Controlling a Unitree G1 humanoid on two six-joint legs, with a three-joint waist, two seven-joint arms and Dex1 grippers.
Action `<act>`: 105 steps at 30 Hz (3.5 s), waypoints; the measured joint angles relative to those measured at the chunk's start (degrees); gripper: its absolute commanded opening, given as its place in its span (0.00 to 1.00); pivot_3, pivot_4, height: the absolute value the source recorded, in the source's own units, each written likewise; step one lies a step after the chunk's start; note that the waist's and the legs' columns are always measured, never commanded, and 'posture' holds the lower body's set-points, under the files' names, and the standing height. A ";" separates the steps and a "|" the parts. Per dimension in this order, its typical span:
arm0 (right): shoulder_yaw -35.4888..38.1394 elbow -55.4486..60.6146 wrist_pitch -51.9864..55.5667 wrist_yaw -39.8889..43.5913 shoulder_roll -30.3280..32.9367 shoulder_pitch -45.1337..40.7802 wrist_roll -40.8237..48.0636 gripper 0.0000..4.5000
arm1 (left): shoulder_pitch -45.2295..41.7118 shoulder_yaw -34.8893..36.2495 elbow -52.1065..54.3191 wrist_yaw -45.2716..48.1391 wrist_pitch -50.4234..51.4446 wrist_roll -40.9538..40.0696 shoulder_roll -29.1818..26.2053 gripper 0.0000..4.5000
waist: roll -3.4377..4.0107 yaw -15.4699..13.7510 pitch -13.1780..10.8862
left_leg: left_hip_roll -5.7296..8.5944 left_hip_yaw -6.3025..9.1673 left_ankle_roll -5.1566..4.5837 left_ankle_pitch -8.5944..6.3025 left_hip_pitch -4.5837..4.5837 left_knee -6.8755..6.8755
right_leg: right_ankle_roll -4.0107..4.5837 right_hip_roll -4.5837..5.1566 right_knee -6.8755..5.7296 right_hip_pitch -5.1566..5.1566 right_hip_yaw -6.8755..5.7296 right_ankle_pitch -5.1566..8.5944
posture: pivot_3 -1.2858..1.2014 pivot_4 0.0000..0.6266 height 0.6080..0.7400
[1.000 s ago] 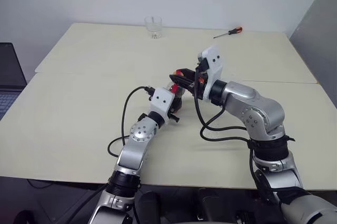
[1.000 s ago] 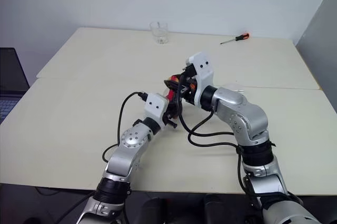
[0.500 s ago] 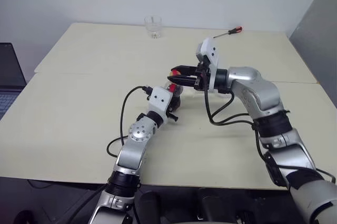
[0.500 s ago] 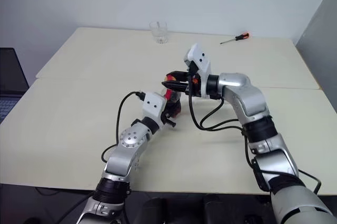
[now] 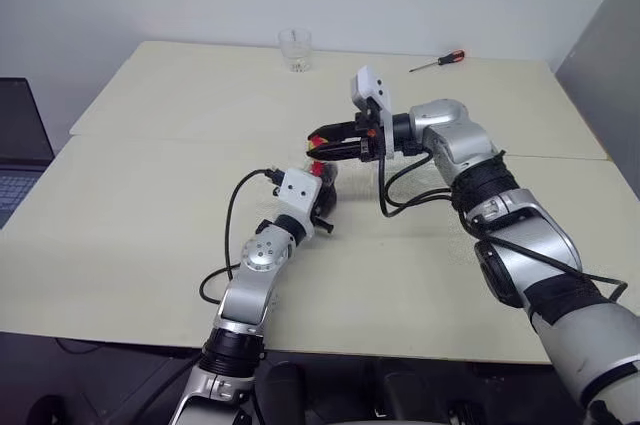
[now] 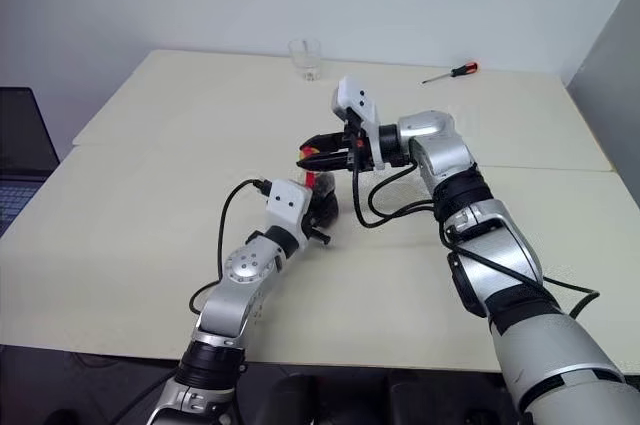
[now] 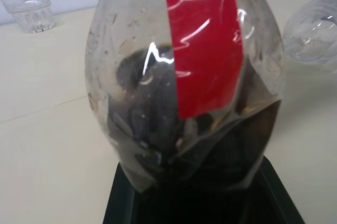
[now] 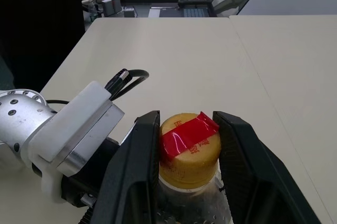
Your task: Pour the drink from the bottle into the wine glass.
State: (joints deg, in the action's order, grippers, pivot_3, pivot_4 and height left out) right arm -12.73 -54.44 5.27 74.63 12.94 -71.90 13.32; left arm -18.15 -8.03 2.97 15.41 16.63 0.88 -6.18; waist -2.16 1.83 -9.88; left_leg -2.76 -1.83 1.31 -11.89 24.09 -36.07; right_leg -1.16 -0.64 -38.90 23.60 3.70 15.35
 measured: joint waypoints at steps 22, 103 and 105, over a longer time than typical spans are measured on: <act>12.68 44.49 30.37 -12.25 7.88 15.71 11.71 1.00 | -1.81 -1.66 1.07 2.63 -1.05 -1.11 1.60 0.17 | 0.07 0.09 -0.04 | 0.02 0.17 0.00 0.00 0.00 -0.01 | 0.00 -0.03 -0.10 0.01 0.01 0.00 | 0.52 0.24 1.00; 11.08 66.17 45.98 -58.86 -5.16 28.70 9.52 1.00 | -4.96 -0.46 -3.60 -0.80 -2.23 -1.04 2.02 0.16 | 0.07 0.00 -0.03 | 0.04 0.09 0.01 0.02 0.63 -0.11 | -0.03 -0.08 -0.10 0.53 -0.08 -0.02 | 0.52 0.24 1.00; 11.65 68.28 47.33 -58.96 -4.68 29.22 10.50 1.00 | -4.96 -0.39 -3.60 -0.81 -2.23 -1.04 2.01 0.16 | 0.07 0.03 -0.03 | 0.05 0.09 0.01 0.02 0.63 -0.11 | -0.03 -0.09 -0.11 0.54 -0.08 -0.02 | 0.52 0.24 1.00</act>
State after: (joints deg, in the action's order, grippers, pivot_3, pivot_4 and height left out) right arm -1.08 13.84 52.60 15.67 8.26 -42.68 23.82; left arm -23.11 -8.43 -0.63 14.59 14.39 -0.15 -4.17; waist -2.09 1.86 -9.91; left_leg -2.71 -1.74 1.32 -11.88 24.72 -36.18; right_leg -1.18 -0.73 -39.01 24.14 3.61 15.33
